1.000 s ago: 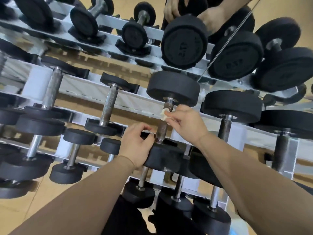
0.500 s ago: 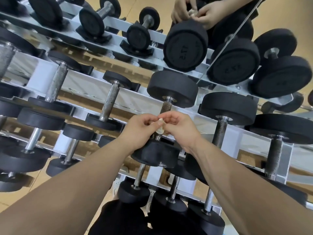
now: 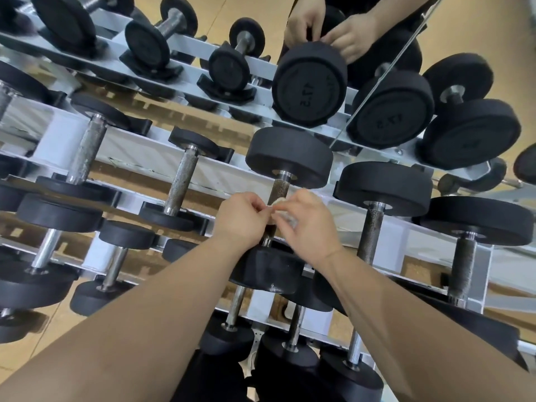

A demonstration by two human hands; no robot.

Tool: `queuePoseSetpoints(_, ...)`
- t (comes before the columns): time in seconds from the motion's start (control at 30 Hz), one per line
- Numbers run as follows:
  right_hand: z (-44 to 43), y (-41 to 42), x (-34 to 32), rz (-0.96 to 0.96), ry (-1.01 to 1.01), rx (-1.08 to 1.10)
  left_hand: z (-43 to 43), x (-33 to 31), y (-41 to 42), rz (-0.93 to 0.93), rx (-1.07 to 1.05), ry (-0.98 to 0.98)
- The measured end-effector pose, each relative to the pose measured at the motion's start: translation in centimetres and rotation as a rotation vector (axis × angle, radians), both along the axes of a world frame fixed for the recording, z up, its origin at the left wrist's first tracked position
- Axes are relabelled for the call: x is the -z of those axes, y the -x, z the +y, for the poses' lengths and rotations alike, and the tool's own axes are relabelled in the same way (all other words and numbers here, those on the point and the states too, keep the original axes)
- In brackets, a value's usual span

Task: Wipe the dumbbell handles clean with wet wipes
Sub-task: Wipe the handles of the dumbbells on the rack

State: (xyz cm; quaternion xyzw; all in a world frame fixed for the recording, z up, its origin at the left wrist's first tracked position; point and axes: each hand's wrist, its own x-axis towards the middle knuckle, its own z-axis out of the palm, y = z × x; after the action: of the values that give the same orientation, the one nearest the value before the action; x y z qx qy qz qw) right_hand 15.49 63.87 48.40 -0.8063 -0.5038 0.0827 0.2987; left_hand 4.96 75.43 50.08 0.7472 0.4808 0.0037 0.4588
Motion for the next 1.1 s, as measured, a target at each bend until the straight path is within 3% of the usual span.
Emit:
queuePoseSetpoints(0.1, 0.2, -0.4, 0.5, -0.151, 0.090, -0.269, 0.4, 0.0, 0.8, 0.066, 0.062, 0.015)
queuePoseSetpoints(0.3, -1.1, -2.8, 1.6, -0.378, 0.261, -0.584, -1.5, 0.8, 4.3, -0.125, -0.008, -0.069)
queuePoseSetpoints(0.43, -1.0, -4.5, 1.3, -0.553, 0.369, -0.751, -2.0, 1.4, 4.6, -0.138, -0.025, -0.104)
queuePoseSetpoints(0.67, 0.0, -5.5, 0.9, -0.590, 0.349, -0.653, -2.2, 1.1, 4.7, -0.147, -0.063, -0.092)
queuePoseSetpoints(0.77, -1.5, -4.6, 1.8, -0.531, 0.314, -0.769, -2.2, 1.0, 4.6, -0.155, -0.072, -0.097)
queuePoseSetpoints(0.87, -1.0, -6.2, 1.3, -0.598, 0.324, -0.883, -2.3, 0.8, 4.6, -0.159, -0.092, -0.090)
queuePoseSetpoints(1.0, 1.4, -6.7, 1.3, -0.669, 0.303, -0.682, -2.4, 0.9, 4.7, -0.165, -0.097, -0.083)
queuePoseSetpoints(1.1, 0.3, -4.8, 2.4, -0.585, 0.218, -0.643, -2.3, 0.8, 4.7, -0.165, -0.097, -0.082)
